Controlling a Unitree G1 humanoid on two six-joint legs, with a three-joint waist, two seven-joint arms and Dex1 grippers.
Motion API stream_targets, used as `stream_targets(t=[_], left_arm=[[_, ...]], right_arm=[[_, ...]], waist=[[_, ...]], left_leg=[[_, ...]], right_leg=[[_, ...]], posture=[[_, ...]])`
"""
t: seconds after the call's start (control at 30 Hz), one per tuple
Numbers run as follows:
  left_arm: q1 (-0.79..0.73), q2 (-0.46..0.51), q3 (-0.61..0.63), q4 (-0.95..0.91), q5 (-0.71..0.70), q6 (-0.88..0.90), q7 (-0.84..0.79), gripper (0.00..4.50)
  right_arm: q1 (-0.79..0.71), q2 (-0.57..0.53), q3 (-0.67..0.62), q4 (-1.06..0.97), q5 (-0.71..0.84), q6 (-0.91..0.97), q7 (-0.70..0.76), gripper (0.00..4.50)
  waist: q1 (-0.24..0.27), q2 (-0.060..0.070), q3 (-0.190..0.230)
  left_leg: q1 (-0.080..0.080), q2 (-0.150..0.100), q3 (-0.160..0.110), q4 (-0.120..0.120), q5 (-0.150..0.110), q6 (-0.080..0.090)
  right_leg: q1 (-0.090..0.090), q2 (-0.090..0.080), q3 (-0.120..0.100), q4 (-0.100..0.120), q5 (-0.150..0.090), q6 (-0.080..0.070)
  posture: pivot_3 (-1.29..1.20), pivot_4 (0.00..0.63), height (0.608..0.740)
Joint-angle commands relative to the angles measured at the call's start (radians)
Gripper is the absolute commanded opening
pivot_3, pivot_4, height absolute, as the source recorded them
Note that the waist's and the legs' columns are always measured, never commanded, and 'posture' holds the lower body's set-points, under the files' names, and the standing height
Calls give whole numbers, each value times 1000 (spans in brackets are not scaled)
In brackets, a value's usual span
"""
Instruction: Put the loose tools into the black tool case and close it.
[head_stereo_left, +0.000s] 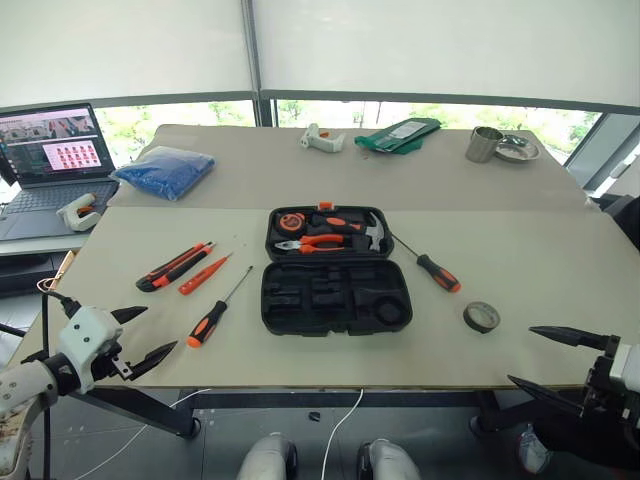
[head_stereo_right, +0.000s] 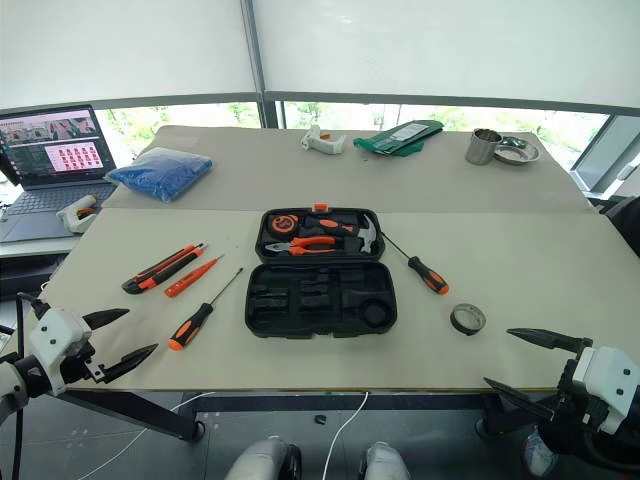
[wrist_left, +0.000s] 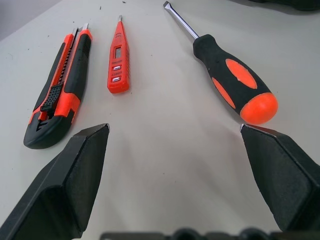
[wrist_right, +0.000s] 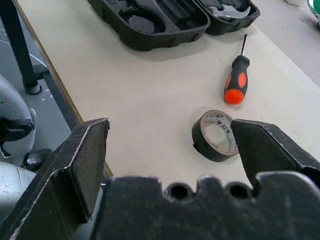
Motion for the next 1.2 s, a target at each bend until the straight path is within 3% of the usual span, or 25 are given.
stream_targets(t=[0.03, 0.47, 0.63, 0.97, 1.2], left_arm=[[4, -9, 36, -50, -31, 9, 16, 4500], [-11, -22, 68, -77, -81, 87, 39, 4500], [-15, -17, 107, -89, -135, 194, 64, 4500], [108, -45, 239, -135, -178, 418, 183, 4500], [123, -40, 327, -106, -222, 584, 240, 4500]], right_arm=[[11, -18, -49, -8, 25, -10, 13, 4476], [19, -21, -51, -15, 54, 40, 44, 4476], [2, 1, -36, -30, 62, 49, 25, 4476], [-12, 104, -22, -300, 302, 262, -75, 4476], [-62, 156, 32, -462, 305, 313, -182, 4476]], waist=[[0, 0, 0], [1, 0, 0], [0, 0, 0], [-8, 0, 0], [-2, 0, 0]], left_leg=[[0, 0, 0, 0, 0, 0], [1, 0, 0, 0, 0, 0], [1, 0, 0, 1, 0, 0], [2, 2, 0, 0, 0, -1], [5, 2, 0, 0, -2, -4]], right_leg=[[0, 0, 0, 0, 0, 0], [1, 1, 1, 0, 0, -1], [1, 1, 1, 0, 0, -1], [0, 3, 3, 1, 1, 0], [-1, 2, 3, 0, 0, -1]], posture=[[0, 150, 740], [0, 150, 740], [0, 150, 740], [0, 150, 740], [0, 150, 740]])
